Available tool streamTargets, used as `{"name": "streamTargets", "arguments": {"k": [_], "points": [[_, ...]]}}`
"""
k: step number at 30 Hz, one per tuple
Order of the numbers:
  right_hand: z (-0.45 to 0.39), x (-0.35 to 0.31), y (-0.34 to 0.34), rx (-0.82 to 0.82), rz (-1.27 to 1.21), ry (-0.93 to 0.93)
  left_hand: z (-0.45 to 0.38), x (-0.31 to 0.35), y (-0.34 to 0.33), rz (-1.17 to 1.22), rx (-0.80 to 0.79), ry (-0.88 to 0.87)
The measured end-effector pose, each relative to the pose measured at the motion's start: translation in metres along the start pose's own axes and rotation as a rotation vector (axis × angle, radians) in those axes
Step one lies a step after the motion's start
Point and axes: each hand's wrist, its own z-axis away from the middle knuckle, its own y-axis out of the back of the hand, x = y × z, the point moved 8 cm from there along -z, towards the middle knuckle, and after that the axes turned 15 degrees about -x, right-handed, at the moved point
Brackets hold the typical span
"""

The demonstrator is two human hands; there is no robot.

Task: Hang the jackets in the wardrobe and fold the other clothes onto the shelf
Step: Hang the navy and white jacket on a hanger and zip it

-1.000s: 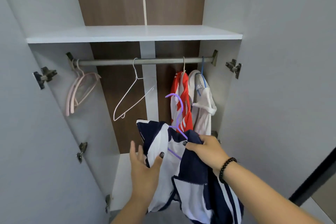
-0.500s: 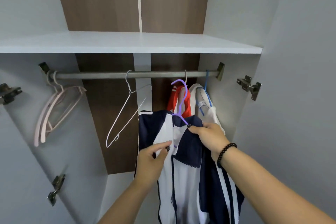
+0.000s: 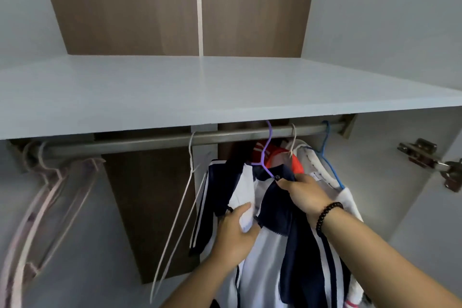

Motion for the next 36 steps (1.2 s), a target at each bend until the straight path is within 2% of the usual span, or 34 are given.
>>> {"name": "streamTargets", "arguments": {"k": [4, 10, 14, 18, 22, 28, 33, 36], "points": [[-0.027, 0.005, -0.004, 0.051, -0.016, -0.025, -0.028, -0.011, 0.015, 0.0, 0.001, -0.051], [-0.044, 0.026, 0.0, 0.088, -0.012, -0.084, -0.046, -0.029, 0.012, -0.123, -0.071, -0.074], [-0.05, 0.031, 0.005, 0.094, 0.179, -0.031, -0.045, -0.038, 0.009, -0.176, -0.056, -0.09], [-0.05, 0.032, 0.006, 0.145, 0.53, 0.064, -0.034, -0.045, 0.007, -0.192, -0.046, -0.071], [-0.04, 0.036, 0.006, 0.169, 0.646, 0.182, -0.019, -0.049, 0.005, -0.175, -0.037, -0.04], [0.027, 0.027, 0.001, 0.406, 0.727, 0.616, 0.011, -0.04, -0.003, -0.057, -0.008, -0.017], [0.077, 0.072, -0.018, 0.227, 0.661, 0.689, 0.034, -0.015, -0.004, 0.035, 0.059, -0.008], [0.085, 0.108, -0.031, -0.007, 0.548, 0.525, 0.046, 0.003, -0.009, 0.06, 0.06, -0.019]]}}
